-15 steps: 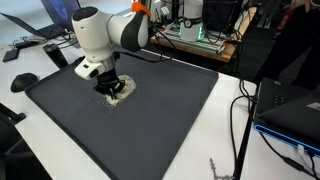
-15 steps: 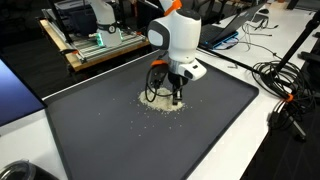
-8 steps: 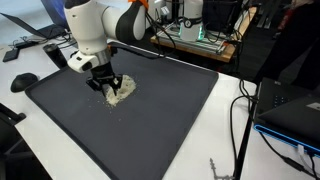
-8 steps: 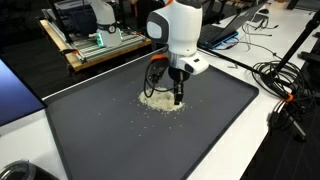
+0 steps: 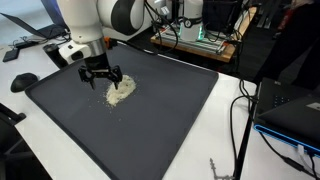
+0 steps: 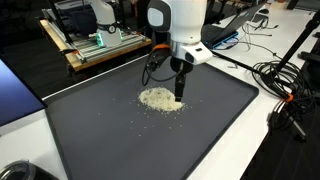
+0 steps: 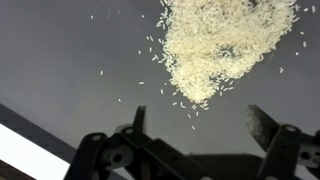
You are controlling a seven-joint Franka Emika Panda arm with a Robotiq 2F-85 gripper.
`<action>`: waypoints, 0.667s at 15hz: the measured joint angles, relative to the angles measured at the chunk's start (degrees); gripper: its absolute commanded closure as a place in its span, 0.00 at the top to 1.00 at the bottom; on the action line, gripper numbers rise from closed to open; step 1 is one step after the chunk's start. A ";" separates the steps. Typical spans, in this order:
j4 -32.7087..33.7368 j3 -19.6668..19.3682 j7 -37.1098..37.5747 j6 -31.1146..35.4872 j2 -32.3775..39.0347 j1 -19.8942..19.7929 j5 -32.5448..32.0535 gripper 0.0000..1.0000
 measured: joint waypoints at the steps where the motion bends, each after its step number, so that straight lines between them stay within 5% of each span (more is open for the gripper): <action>1: -0.02 -0.64 2.37 -0.01 -0.18 0.76 -0.22 1.00; 10: 0.05 -6.70 25.66 -1.68 -0.36 9.58 -4.59 1.00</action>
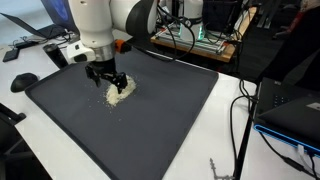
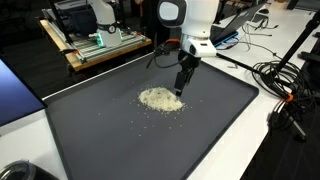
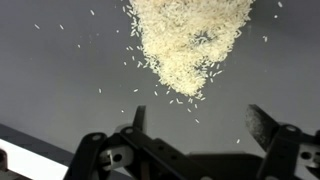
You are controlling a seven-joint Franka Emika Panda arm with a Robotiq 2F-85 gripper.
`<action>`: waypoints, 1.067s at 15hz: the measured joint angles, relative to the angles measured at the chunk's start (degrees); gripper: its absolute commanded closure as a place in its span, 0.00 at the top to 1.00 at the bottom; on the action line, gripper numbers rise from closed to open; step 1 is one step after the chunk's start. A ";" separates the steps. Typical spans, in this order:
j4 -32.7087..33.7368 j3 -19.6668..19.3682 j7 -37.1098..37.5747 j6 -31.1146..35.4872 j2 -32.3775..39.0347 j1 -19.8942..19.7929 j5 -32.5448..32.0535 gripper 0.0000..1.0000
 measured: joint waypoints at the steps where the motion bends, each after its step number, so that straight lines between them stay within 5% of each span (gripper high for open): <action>1: 0.08 -0.56 2.58 -0.80 0.03 1.11 -0.30 1.00; 8: 6.01 -1.10 12.23 -12.99 2.55 3.82 -0.03 1.00; 16: 19.47 0.59 4.55 -24.69 8.64 -1.21 2.83 1.00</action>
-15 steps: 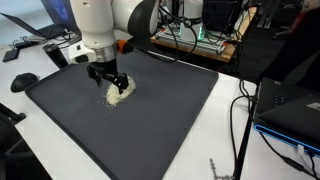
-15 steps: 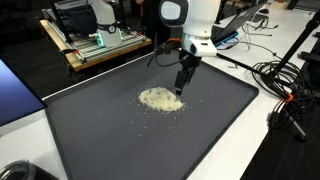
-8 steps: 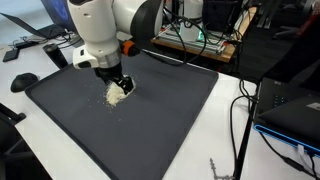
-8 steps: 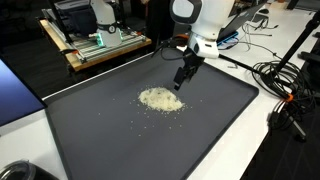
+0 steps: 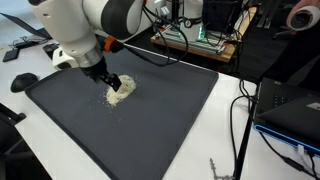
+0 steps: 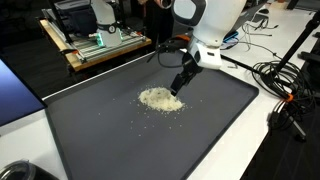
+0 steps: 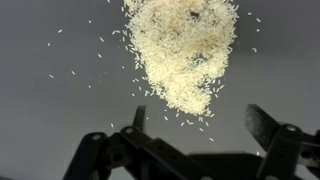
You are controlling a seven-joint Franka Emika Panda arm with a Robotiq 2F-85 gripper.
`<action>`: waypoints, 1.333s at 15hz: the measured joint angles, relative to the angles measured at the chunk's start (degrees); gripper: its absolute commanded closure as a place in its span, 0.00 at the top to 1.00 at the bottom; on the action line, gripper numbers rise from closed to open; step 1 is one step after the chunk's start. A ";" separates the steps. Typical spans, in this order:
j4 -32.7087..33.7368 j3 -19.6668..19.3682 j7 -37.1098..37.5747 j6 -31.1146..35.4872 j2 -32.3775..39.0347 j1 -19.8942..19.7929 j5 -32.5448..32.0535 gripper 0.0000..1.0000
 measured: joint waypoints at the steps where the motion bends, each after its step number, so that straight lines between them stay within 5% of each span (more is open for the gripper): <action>1: 1.53 0.38 -2.17 -0.99 0.84 -1.14 0.84 1.00; 9: 10.26 4.46 -18.89 -5.12 5.16 -10.54 7.76 1.00; 20: 3.64 7.89 -37.70 0.56 3.12 -19.96 14.97 1.00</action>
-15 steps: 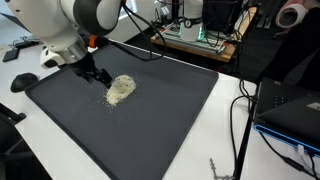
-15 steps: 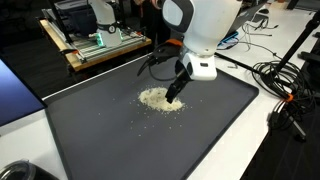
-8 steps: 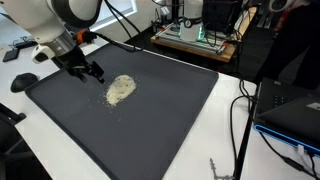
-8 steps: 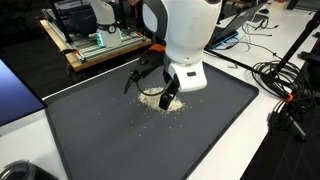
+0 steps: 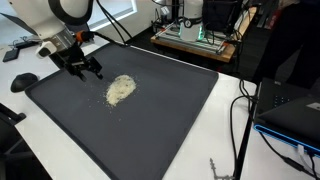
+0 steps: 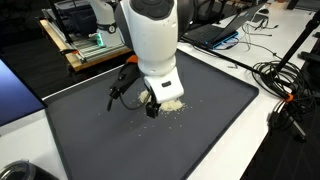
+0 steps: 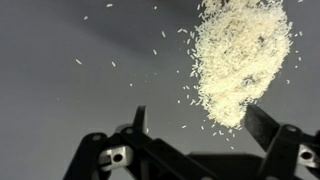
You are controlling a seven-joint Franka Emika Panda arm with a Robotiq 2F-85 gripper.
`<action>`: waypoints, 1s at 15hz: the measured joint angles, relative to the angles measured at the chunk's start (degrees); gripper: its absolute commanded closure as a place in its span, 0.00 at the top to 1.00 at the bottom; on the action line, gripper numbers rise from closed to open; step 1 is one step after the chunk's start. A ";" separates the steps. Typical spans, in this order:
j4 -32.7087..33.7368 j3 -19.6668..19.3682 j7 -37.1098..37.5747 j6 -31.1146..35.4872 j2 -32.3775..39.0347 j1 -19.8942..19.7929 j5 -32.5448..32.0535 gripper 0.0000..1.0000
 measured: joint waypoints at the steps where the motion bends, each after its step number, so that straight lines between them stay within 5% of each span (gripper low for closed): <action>1: -2.39 0.47 -1.83 2.10 -1.00 -0.81 1.31 1.00; 8: -21.15 2.54 -14.89 13.43 -10.32 -6.81 12.96 1.00; 15: -36.76 2.67 -30.46 15.68 -20.91 -11.32 31.12 1.00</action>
